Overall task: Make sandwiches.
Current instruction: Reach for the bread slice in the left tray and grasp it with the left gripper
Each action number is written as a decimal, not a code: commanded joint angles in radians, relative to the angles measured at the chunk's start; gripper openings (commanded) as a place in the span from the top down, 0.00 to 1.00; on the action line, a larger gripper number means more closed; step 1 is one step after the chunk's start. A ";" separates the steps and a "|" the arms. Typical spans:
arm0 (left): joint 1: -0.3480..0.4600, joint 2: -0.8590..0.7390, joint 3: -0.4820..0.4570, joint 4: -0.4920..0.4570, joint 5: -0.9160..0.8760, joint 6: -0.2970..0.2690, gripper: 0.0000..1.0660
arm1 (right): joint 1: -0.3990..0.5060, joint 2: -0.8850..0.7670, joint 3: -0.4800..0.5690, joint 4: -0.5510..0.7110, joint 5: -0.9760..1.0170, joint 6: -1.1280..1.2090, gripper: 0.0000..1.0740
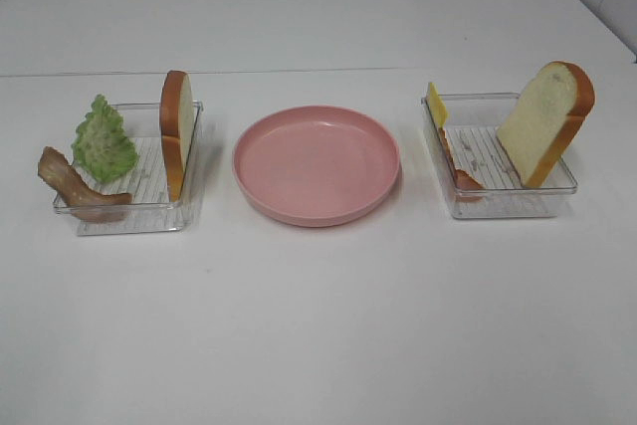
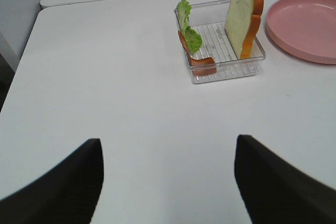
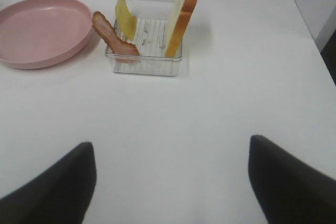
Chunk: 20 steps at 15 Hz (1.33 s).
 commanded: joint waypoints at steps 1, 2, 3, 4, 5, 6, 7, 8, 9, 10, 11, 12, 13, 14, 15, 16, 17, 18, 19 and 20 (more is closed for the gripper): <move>0.003 -0.020 0.005 -0.010 -0.010 0.001 0.36 | -0.002 -0.014 0.005 -0.004 -0.007 -0.006 0.29; 0.003 -0.020 0.005 -0.010 -0.010 0.001 0.36 | -0.002 -0.014 0.005 -0.004 -0.007 -0.006 0.29; 0.003 -0.020 0.005 -0.010 -0.010 0.001 0.36 | -0.002 -0.014 0.005 -0.004 -0.007 -0.006 0.29; 0.003 -0.020 0.005 -0.010 -0.010 0.001 0.36 | -0.002 -0.014 0.005 -0.004 -0.007 -0.006 0.29; 0.003 -0.020 0.005 -0.010 -0.010 0.001 0.36 | -0.002 -0.014 0.005 -0.004 -0.007 -0.006 0.29; 0.003 -0.020 0.005 -0.010 -0.010 0.001 0.36 | -0.002 -0.014 0.005 -0.004 -0.007 -0.006 0.29; 0.003 -0.020 0.005 -0.010 -0.010 0.001 0.36 | -0.002 -0.014 0.005 -0.004 -0.007 -0.006 0.29; 0.003 -0.020 0.005 -0.010 -0.010 0.001 0.36 | -0.002 -0.014 0.005 -0.004 -0.007 -0.006 0.29; 0.003 -0.020 0.005 -0.010 -0.010 0.001 0.36 | -0.002 -0.014 0.005 -0.004 -0.007 -0.006 0.29; 0.003 -0.020 0.005 -0.010 -0.010 0.001 0.36 | -0.002 -0.014 0.005 -0.004 -0.007 -0.006 0.29; 0.003 -0.020 0.005 -0.010 -0.010 0.001 0.36 | -0.002 -0.014 0.005 -0.004 -0.007 -0.006 0.29; 0.003 -0.020 0.005 -0.010 -0.010 0.001 0.36 | -0.002 -0.014 0.005 -0.004 -0.007 -0.006 0.29; 0.003 -0.020 0.005 -0.010 -0.010 0.001 0.36 | -0.002 -0.014 0.005 -0.004 -0.007 -0.006 0.29; 0.003 -0.020 0.005 -0.010 -0.010 0.001 0.36 | -0.002 -0.014 0.005 -0.004 -0.007 -0.006 0.29; 0.003 -0.020 0.005 -0.010 -0.010 0.001 0.36 | -0.002 -0.014 0.005 -0.004 -0.007 -0.006 0.29; 0.003 -0.020 0.005 -0.010 -0.010 0.001 0.36 | -0.002 -0.014 0.005 -0.004 -0.007 -0.006 0.29; 0.003 -0.020 0.005 -0.010 -0.010 0.001 0.36 | -0.002 -0.014 0.005 -0.004 -0.007 -0.006 0.29; 0.003 -0.020 0.005 -0.010 -0.010 0.001 0.36 | -0.002 -0.014 0.005 -0.004 -0.007 -0.006 0.29; 0.003 -0.020 0.005 -0.010 -0.010 0.001 0.36 | -0.002 -0.014 0.005 -0.004 -0.007 -0.006 0.29; 0.003 -0.020 0.005 -0.010 -0.011 0.001 0.36 | -0.002 -0.014 0.005 -0.004 -0.007 -0.006 0.29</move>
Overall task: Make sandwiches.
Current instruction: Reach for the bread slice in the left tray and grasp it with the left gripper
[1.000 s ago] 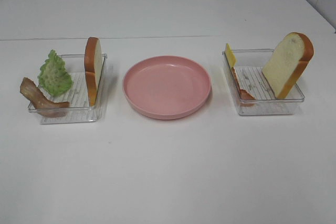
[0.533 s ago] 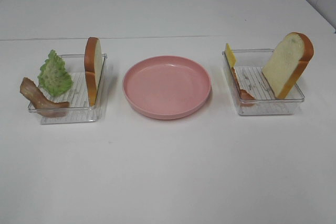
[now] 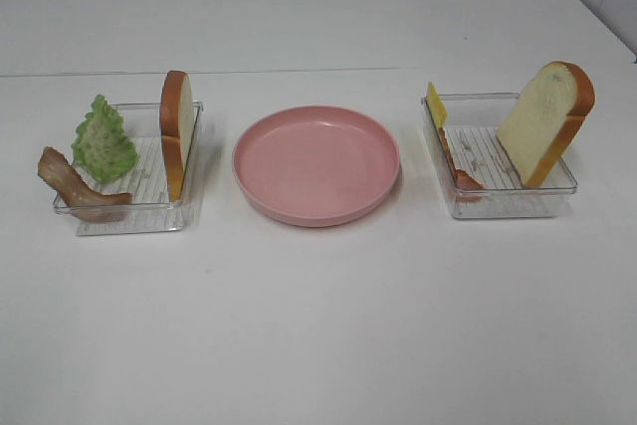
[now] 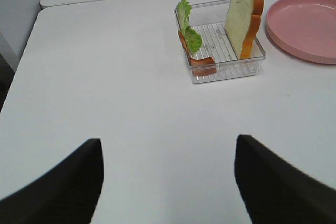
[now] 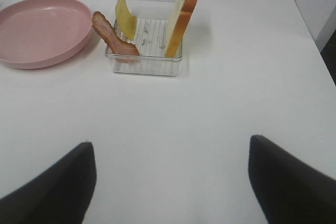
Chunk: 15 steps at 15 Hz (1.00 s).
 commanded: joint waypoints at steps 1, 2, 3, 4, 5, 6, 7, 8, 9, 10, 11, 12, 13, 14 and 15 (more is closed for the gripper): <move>0.003 -0.020 0.004 -0.010 -0.011 0.001 0.36 | -0.002 -0.014 0.005 -0.004 -0.007 -0.006 0.29; 0.003 -0.018 -0.005 -0.010 -0.018 0.001 0.36 | -0.002 -0.014 0.005 -0.004 -0.007 -0.006 0.29; 0.003 -0.007 -0.023 -0.010 -0.038 0.001 0.36 | -0.002 -0.014 0.005 -0.004 -0.007 -0.006 0.29; 0.003 0.043 -0.046 -0.010 -0.094 0.001 0.36 | -0.002 -0.014 0.005 -0.004 -0.007 -0.006 0.29; 0.003 0.062 -0.047 -0.010 -0.112 0.001 0.36 | -0.002 -0.014 0.005 -0.004 -0.007 -0.006 0.29; 0.003 0.100 -0.047 -0.016 -0.148 0.001 0.36 | -0.002 -0.014 0.005 -0.004 -0.007 -0.006 0.29; 0.003 0.140 -0.047 -0.023 -0.185 0.001 0.36 | -0.002 -0.014 0.005 -0.004 -0.007 -0.006 0.29; 0.003 0.207 -0.049 -0.035 -0.244 0.001 0.36 | -0.002 -0.014 0.005 -0.004 -0.007 -0.006 0.29; 0.003 0.274 -0.059 -0.044 -0.276 0.001 0.36 | -0.002 -0.014 0.005 -0.004 -0.007 -0.006 0.29; 0.003 0.357 -0.086 -0.045 -0.288 0.001 0.36 | -0.002 -0.014 0.005 -0.004 -0.007 -0.006 0.29; 0.003 0.400 -0.104 -0.045 -0.288 0.001 0.36 | -0.002 -0.014 0.005 -0.004 -0.007 -0.006 0.29; 0.003 0.571 -0.181 -0.047 -0.285 0.001 0.36 | -0.002 -0.014 0.005 -0.004 -0.007 -0.006 0.29; 0.003 0.650 -0.226 -0.052 -0.280 0.001 0.36 | -0.002 -0.014 0.005 -0.004 -0.007 -0.006 0.29; 0.003 0.693 -0.252 -0.060 -0.281 0.001 0.36 | -0.002 -0.014 0.005 -0.004 -0.007 -0.006 0.29; 0.003 0.766 -0.306 -0.093 -0.277 0.001 0.36 | -0.002 -0.014 0.005 -0.004 -0.007 -0.006 0.29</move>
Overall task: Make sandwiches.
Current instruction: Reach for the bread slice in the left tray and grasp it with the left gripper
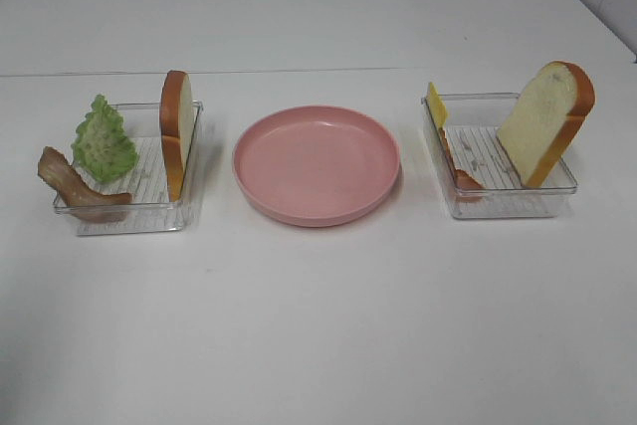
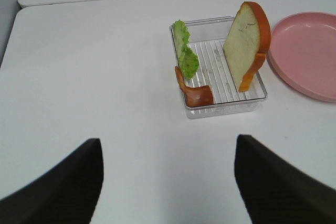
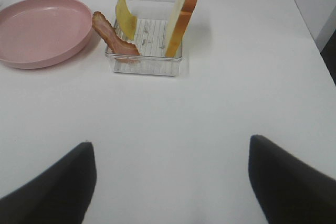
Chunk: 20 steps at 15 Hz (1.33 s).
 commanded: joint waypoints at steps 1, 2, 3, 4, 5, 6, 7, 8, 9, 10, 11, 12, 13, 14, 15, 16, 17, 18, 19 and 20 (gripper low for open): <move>0.003 0.160 -0.111 -0.082 -0.011 0.001 0.36 | -0.002 -0.014 0.005 -0.004 -0.007 -0.006 0.29; 0.003 0.234 -0.155 -0.122 -0.011 0.002 0.36 | -0.002 -0.014 0.005 -0.004 -0.007 -0.006 0.29; 0.000 0.306 -0.202 -0.157 -0.011 0.004 0.36 | -0.002 -0.014 0.005 -0.004 -0.007 -0.006 0.29; -0.014 0.404 -0.265 -0.179 -0.012 0.004 0.36 | -0.002 -0.014 0.005 -0.004 -0.007 -0.006 0.29; -0.030 0.479 -0.302 -0.190 -0.011 0.004 0.36 | -0.002 -0.014 0.005 -0.004 -0.007 -0.006 0.29; -0.056 0.545 -0.340 -0.194 -0.011 0.004 0.36 | -0.002 -0.014 0.005 -0.004 -0.007 -0.006 0.29; -0.071 0.587 -0.365 -0.194 -0.011 0.004 0.36 | -0.002 -0.014 0.005 -0.004 -0.007 -0.006 0.29; -0.099 0.643 -0.404 -0.194 -0.011 0.004 0.36 | -0.002 -0.014 0.005 -0.004 -0.007 -0.006 0.29; -0.134 0.708 -0.447 -0.194 -0.011 0.002 0.36 | -0.002 -0.014 0.005 -0.004 -0.007 -0.006 0.29; -0.148 0.740 -0.465 -0.193 -0.011 -0.001 0.36 | -0.002 -0.014 0.005 -0.004 -0.007 -0.006 0.29; -0.207 0.856 -0.558 -0.190 0.016 -0.043 0.36 | -0.002 -0.014 0.005 -0.004 -0.007 -0.006 0.29; -0.235 0.909 -0.610 -0.176 0.044 -0.074 0.36 | -0.002 -0.014 0.005 -0.004 -0.007 -0.006 0.29; -0.260 0.961 -0.659 -0.158 0.076 -0.108 0.36 | -0.002 -0.014 0.005 -0.004 -0.007 -0.006 0.29; -0.285 1.017 -0.707 -0.131 0.106 -0.142 0.36 | -0.002 -0.014 0.005 -0.004 -0.007 -0.006 0.29; -0.314 1.066 -0.763 -0.084 0.138 -0.183 0.36 | -0.002 -0.014 0.005 -0.004 -0.007 -0.006 0.29; -0.328 1.092 -0.791 -0.060 0.159 -0.203 0.36 | -0.002 -0.014 0.005 -0.004 -0.007 -0.006 0.29; -0.351 1.141 -0.843 -0.012 0.203 -0.239 0.36 | -0.002 -0.014 0.005 -0.004 -0.007 -0.006 0.29; -0.373 1.190 -0.892 0.039 0.254 -0.275 0.36 | -0.002 -0.014 0.005 -0.004 -0.007 -0.006 0.29; -0.403 1.249 -0.960 0.116 0.316 -0.331 0.36 | -0.002 -0.014 0.005 -0.004 -0.007 -0.006 0.29; -0.418 1.280 -0.997 0.169 0.336 -0.361 0.36 | -0.002 -0.014 0.005 -0.004 -0.007 -0.006 0.29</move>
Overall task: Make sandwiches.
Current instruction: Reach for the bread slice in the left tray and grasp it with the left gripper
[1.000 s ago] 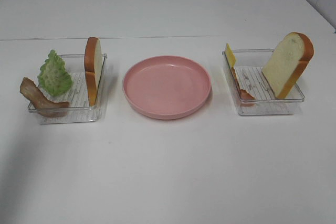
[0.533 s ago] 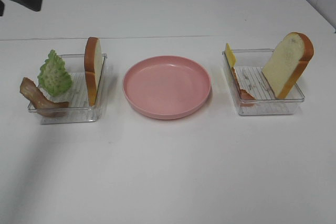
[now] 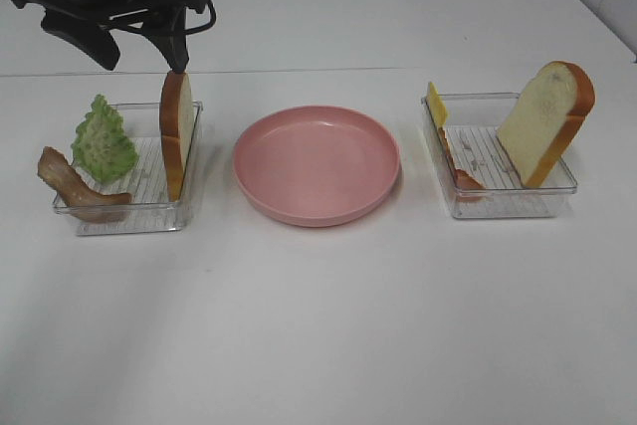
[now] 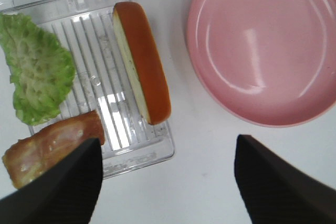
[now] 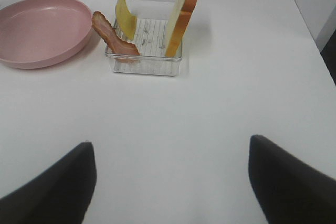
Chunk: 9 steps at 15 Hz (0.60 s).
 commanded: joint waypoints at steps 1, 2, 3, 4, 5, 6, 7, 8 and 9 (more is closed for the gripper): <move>-0.037 0.070 -0.076 0.113 0.053 -0.070 0.36 | -0.002 -0.014 0.005 -0.004 -0.007 -0.006 0.29; -0.048 0.094 -0.099 0.138 0.054 -0.084 0.36 | -0.002 -0.014 0.005 -0.004 -0.007 -0.006 0.29; -0.048 0.114 -0.115 0.147 0.049 -0.085 0.36 | -0.002 -0.014 0.005 -0.004 -0.007 -0.006 0.29; -0.048 0.136 -0.130 0.149 0.047 -0.085 0.36 | -0.002 -0.014 0.005 -0.004 -0.007 -0.006 0.29; -0.048 0.158 -0.138 0.153 0.042 -0.085 0.36 | -0.002 -0.014 0.005 -0.004 -0.007 -0.006 0.29; -0.048 0.176 -0.148 0.154 0.029 -0.085 0.36 | -0.002 -0.014 0.005 -0.004 -0.007 -0.006 0.29; -0.048 0.185 -0.151 0.154 0.023 -0.085 0.36 | -0.002 -0.014 0.005 -0.004 -0.007 -0.006 0.29; -0.048 0.212 -0.155 0.141 -0.022 -0.088 0.36 | -0.002 -0.014 0.005 -0.004 -0.007 -0.006 0.29; -0.048 0.225 -0.155 0.141 -0.036 -0.088 0.36 | -0.002 -0.014 0.005 -0.004 -0.007 -0.006 0.29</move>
